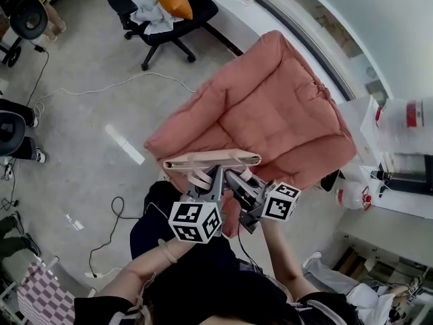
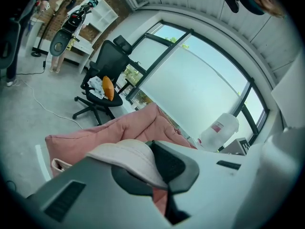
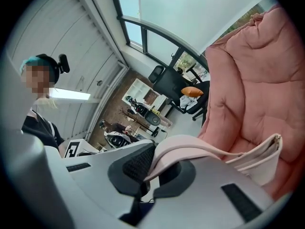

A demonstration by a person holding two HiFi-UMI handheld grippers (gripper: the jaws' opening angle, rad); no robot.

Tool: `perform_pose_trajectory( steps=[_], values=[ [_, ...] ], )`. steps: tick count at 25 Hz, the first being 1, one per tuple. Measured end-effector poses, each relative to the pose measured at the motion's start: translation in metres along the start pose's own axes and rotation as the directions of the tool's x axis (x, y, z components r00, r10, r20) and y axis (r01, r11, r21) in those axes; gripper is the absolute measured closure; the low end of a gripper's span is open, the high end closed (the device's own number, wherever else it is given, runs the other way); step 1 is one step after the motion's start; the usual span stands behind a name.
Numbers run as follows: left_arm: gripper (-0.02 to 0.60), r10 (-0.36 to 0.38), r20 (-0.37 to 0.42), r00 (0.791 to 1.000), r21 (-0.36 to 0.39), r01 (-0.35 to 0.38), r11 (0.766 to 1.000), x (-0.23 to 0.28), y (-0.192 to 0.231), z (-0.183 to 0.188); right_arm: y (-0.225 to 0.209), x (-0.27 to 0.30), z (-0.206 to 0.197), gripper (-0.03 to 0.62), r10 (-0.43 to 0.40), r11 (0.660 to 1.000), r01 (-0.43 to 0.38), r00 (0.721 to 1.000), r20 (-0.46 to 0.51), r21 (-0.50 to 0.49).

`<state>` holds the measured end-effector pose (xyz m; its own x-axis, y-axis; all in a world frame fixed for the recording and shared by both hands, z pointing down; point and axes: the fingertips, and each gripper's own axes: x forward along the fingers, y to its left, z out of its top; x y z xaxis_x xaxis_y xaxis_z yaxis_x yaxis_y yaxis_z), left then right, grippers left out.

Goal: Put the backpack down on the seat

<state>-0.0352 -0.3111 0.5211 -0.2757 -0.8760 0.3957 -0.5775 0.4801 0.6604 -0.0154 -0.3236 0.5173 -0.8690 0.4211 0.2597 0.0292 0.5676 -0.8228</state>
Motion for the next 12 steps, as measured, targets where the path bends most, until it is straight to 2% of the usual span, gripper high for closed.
perform_pose_trajectory(
  steps=[7,12],
  values=[
    [0.565,-0.007,-0.004,1.0,-0.04,0.007,0.999,0.002,-0.003,-0.002,-0.004,-0.003,-0.001,0.562,-0.001,1.0,0.002,1.0,-0.025,0.013],
    [0.565,0.008,-0.01,1.0,-0.06,-0.008,0.998,0.015,0.014,0.0,-0.018,0.012,0.002,0.562,-0.013,1.0,0.014,0.999,-0.043,0.026]
  ],
)
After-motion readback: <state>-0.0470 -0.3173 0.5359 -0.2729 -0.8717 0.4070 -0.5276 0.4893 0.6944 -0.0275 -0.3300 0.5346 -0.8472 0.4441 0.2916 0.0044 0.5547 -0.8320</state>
